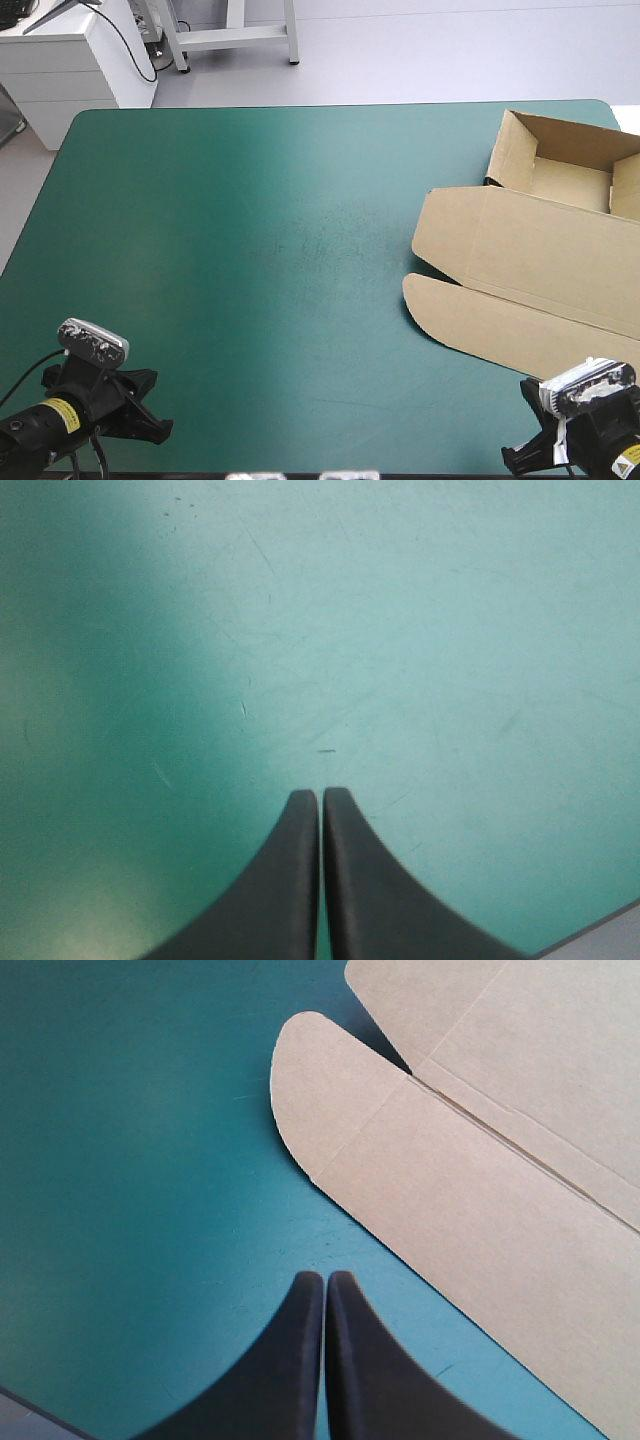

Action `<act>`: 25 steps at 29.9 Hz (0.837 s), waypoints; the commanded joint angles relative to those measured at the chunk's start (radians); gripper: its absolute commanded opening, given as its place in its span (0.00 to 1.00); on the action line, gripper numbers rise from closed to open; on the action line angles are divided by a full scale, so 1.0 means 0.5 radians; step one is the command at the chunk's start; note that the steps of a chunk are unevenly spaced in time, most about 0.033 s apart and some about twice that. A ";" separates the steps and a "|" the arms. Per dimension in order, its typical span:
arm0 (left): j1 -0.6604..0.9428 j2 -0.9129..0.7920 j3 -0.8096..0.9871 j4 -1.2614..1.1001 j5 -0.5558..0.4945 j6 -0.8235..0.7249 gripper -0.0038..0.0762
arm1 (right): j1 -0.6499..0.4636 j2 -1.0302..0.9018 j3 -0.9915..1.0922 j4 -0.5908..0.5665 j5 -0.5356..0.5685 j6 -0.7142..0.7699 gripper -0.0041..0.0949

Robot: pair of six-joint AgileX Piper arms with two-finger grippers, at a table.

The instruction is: Fold the box

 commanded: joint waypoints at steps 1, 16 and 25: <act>-0.004 -0.036 0.007 -0.036 -0.108 0.000 0.04 | 0.005 -0.037 0.035 0.043 -0.207 -0.023 0.04; -0.004 -0.235 0.088 -0.060 -0.115 0.107 0.04 | 0.005 -0.108 0.277 0.052 -0.329 -0.027 0.04; -0.004 -0.235 0.088 -0.060 -0.139 0.107 0.04 | 0.005 -0.108 0.305 0.052 -0.327 -0.031 0.04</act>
